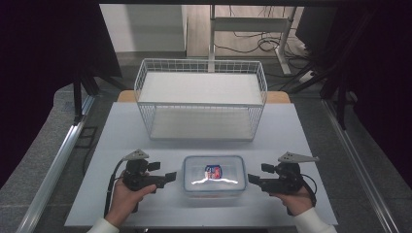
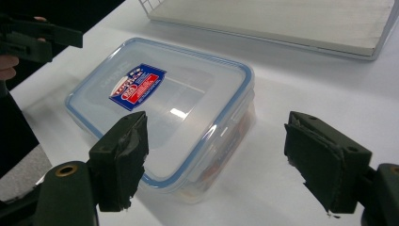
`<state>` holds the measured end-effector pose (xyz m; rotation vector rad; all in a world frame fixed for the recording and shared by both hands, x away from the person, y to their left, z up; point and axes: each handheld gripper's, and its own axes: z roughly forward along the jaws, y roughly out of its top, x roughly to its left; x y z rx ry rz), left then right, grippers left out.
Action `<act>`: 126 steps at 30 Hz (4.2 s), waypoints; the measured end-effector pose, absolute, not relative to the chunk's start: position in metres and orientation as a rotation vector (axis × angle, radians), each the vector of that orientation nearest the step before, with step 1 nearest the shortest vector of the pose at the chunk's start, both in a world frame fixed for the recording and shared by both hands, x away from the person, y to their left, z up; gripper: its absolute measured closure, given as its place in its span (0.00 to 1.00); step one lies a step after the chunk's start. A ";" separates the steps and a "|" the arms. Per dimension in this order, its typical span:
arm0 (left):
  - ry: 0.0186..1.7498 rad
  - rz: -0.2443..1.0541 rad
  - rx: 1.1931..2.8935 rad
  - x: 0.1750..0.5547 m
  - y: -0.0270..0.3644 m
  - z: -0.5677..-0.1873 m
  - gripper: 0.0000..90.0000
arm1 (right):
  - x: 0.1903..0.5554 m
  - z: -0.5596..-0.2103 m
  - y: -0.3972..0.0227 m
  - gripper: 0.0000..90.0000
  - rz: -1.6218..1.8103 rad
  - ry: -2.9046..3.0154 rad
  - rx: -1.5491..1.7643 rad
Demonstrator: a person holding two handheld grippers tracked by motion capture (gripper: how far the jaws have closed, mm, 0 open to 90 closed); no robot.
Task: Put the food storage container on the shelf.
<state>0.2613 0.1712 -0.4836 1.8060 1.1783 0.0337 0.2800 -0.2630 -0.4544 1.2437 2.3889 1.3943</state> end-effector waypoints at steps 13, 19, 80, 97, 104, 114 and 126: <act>1.170 -0.229 1.774 0.292 0.148 -0.503 0.13 | 0.284 -0.458 -0.258 0.25 1.375 2.417 1.220; 1.177 -0.296 1.771 0.300 0.143 -0.509 0.14 | 0.285 -0.458 -0.255 0.25 1.374 2.428 1.216; 1.161 -0.343 1.799 0.297 0.138 -0.513 0.38 | 0.327 -0.494 -0.239 0.40 1.462 2.629 1.636; 1.111 -0.249 1.821 0.279 0.139 -0.500 0.49 | 0.311 -0.485 -0.244 0.50 1.507 2.579 1.607; 1.109 -0.248 1.818 0.277 0.140 -0.499 0.50 | 0.304 -0.483 -0.246 0.52 1.521 2.566 1.625; 1.131 -0.250 1.799 0.275 0.140 -0.497 0.52 | 0.301 -0.482 -0.245 0.54 1.532 2.542 1.653; 1.136 -0.229 1.794 0.274 0.142 -0.492 0.54 | 0.300 -0.480 -0.244 0.55 1.555 2.515 1.651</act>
